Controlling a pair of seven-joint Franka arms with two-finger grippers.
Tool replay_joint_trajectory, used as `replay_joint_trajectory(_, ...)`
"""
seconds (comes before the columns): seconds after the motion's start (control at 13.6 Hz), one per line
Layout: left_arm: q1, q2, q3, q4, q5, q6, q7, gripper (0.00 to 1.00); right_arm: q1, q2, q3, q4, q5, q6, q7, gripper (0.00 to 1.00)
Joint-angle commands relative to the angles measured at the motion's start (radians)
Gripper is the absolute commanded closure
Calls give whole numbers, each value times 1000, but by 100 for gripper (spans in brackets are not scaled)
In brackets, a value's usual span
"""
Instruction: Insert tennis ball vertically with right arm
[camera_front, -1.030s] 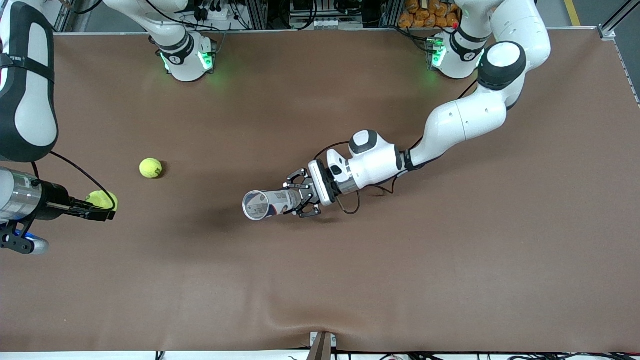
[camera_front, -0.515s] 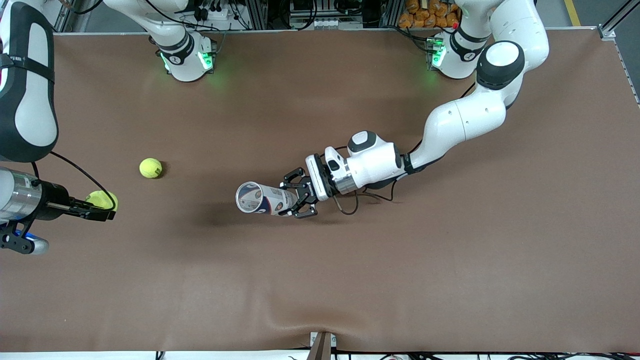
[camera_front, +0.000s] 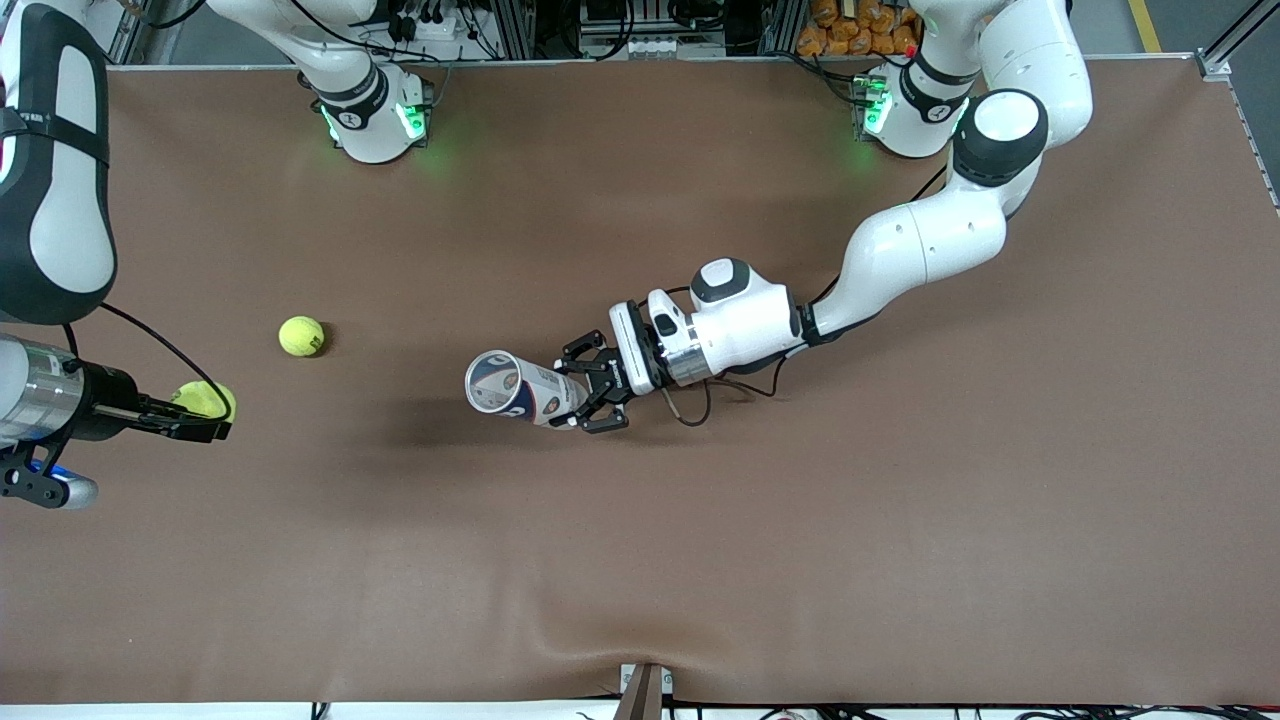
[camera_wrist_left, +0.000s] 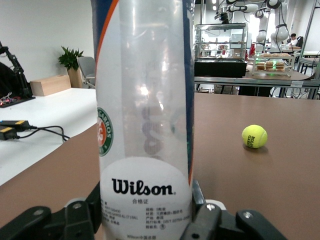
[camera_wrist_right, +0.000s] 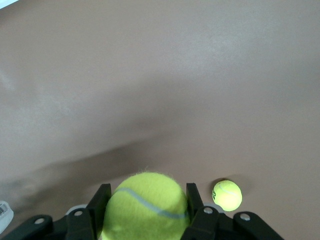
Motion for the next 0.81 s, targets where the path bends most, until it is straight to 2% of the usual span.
replay_joint_trajectory(0.0, -10, 155, -121, 70, 37, -17, 149, 33, -5, -20, 3, -19, 20, -5, 12, 100)
replay_joint_trajectory(0.29, -43, 257, -190, 79, 22, -18, 253, 33, -5, -20, 3, -19, 19, -5, 12, 100)
replay_joint_trajectory(0.74, -17, 250, -187, 80, -367, -263, 264, 34, -5, -20, 3, -19, 20, -19, 12, 100)
